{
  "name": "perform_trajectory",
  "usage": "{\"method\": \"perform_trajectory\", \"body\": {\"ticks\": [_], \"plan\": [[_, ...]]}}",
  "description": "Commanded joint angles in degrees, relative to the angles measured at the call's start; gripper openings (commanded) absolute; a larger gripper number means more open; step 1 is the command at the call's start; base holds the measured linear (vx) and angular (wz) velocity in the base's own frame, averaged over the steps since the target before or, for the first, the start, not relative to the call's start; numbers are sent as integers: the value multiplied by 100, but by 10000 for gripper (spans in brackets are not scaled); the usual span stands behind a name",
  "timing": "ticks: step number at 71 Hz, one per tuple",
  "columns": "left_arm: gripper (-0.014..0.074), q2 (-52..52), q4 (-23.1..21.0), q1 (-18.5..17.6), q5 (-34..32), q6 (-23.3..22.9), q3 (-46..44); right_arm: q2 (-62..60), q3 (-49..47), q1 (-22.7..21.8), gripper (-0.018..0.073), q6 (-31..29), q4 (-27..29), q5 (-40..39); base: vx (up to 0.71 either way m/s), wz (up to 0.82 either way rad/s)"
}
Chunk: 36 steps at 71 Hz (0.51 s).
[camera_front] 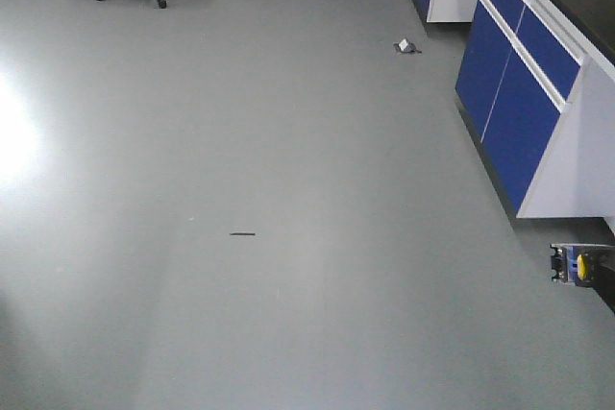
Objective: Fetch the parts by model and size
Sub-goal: 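Drive the base to the bench with the red tray, holding both buttons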
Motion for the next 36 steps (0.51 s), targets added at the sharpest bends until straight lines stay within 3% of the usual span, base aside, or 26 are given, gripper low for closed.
{"method": "perform_trajectory", "body": {"ticks": [1,36], "plan": [[3,71,41,-14,-373,-9,-140,38,-146,-24,-10,-41,-42,-437,72,8],[3,71,41,-14,-386,-9,-140,38,-146,-24,-10,-41,-36,-437,74,-3]]}}
